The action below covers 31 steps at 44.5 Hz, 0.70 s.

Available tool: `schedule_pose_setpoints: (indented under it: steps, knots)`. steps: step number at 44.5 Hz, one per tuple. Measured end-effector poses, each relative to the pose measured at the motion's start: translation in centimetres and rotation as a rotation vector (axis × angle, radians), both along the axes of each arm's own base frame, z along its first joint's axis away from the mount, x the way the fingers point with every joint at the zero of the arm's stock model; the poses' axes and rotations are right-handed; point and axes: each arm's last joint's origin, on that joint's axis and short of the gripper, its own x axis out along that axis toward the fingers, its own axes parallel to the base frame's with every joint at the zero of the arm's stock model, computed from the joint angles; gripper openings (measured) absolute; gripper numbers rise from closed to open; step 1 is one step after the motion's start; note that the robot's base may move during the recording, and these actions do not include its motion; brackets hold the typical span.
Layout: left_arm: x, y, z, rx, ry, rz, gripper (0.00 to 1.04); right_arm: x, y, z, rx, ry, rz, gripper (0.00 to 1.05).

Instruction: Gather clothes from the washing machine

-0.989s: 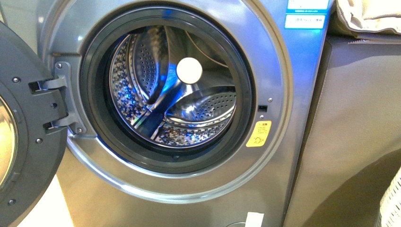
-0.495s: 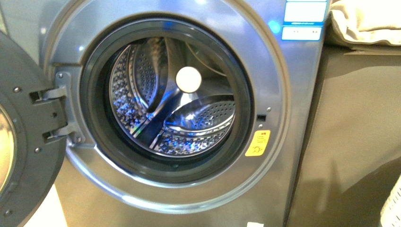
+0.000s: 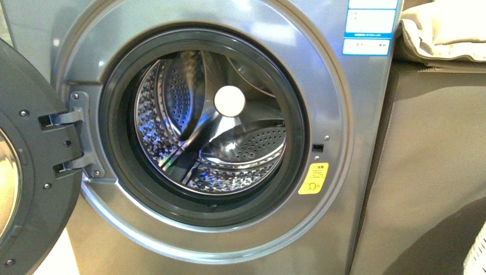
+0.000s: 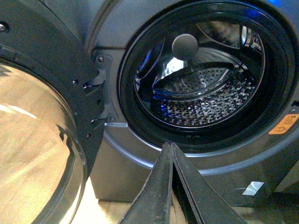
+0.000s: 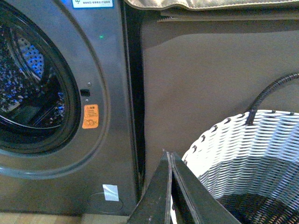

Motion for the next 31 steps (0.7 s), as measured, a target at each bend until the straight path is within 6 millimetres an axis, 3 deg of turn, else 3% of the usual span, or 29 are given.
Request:
schedule_pose_setpoints:
  steps: [14,31]
  knots:
    - [-1.8,2.0,-4.6,0.000,0.005,-0.011,0.04,-1.3,0.0,-1.6,0.000,-0.001,0.000,0.02]
    - [-3.0,2.3,-6.7,-0.001,-0.003,0.007,0.04,-2.2,0.0,-2.9,0.000,-0.009,0.000,0.02]
